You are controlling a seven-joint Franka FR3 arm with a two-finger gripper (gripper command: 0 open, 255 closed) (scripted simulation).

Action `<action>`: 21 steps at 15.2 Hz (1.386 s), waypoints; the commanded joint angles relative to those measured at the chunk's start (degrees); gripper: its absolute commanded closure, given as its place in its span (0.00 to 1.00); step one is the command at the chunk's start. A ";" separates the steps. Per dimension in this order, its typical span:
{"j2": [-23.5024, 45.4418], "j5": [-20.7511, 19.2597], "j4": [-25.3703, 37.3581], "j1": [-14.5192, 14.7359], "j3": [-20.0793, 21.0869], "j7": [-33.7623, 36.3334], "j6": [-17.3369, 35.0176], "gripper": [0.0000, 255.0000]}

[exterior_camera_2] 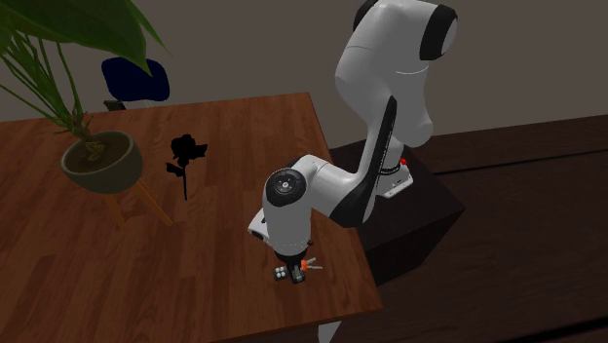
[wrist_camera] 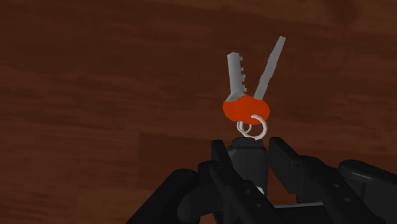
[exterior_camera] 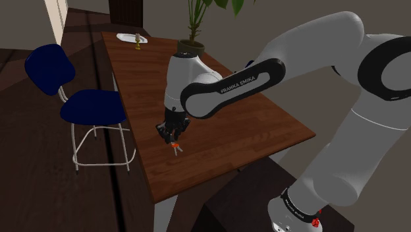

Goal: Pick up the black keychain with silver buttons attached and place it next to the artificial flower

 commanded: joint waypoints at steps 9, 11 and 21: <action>-0.48 0.30 0.26 -0.06 0.06 -0.21 -0.70 1.00; -1.42 0.87 0.85 -0.16 0.17 -0.60 -2.11 1.00; -5.42 3.15 4.49 -0.53 0.37 -2.17 -9.35 1.00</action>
